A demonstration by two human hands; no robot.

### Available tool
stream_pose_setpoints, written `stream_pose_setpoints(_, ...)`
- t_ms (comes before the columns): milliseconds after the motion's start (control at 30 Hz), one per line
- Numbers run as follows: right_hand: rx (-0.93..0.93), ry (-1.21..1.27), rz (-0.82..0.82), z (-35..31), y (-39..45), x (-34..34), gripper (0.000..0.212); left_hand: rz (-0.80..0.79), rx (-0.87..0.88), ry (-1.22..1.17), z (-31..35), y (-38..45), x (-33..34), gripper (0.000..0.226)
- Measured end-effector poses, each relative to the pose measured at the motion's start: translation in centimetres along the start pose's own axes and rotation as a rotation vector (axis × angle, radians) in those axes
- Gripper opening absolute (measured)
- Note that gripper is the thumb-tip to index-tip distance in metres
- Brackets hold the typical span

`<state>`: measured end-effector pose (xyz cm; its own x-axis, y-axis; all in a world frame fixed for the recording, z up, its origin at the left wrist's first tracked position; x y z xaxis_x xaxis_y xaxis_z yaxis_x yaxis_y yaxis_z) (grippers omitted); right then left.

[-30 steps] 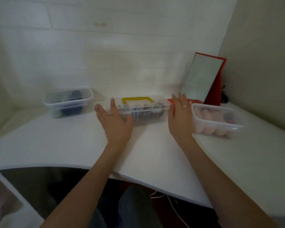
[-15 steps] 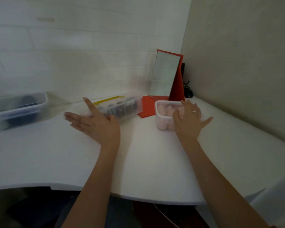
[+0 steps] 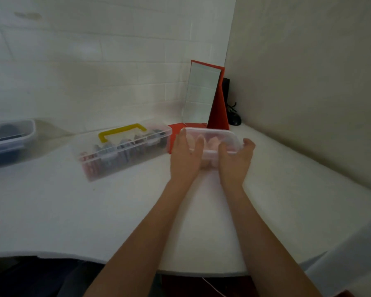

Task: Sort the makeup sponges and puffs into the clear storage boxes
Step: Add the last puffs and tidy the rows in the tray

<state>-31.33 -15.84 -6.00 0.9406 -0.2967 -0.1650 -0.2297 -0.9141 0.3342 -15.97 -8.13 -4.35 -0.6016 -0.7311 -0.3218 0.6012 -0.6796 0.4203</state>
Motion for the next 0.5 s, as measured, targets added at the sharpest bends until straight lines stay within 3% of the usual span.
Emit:
stream_pose_setpoints(100,0.052,0.062,-0.022,0.5,-0.2,0.3,0.058,0.076,-0.216,-0.164,-2.1,0.4,0.1,0.060)
stream_pose_setpoints(200,0.020,0.063,0.009,0.0,-0.3,0.1,0.050,0.031,-0.381,-0.260,-4.5,0.4,0.4,0.054)
stream_pose_setpoints(367,-0.125,0.271,0.131,-2.8,-1.8,-1.4,0.046,0.038,-0.196,-0.386,-2.1,0.0,-1.3,0.050)
stream_pose_setpoints(500,-0.191,0.361,0.108,-5.4,-4.0,-0.8,0.051,0.162,-0.055,-0.237,0.3,-0.9,-6.2,0.042)
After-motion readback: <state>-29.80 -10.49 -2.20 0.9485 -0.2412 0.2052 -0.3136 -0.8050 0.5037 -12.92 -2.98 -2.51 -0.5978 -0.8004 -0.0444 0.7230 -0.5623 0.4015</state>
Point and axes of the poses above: each hand's wrist, its own y-axis towards the middle knuckle, its own x-axis out of the palm, z = x × y, the point moved 8 cm from there along y, towards the middle knuckle
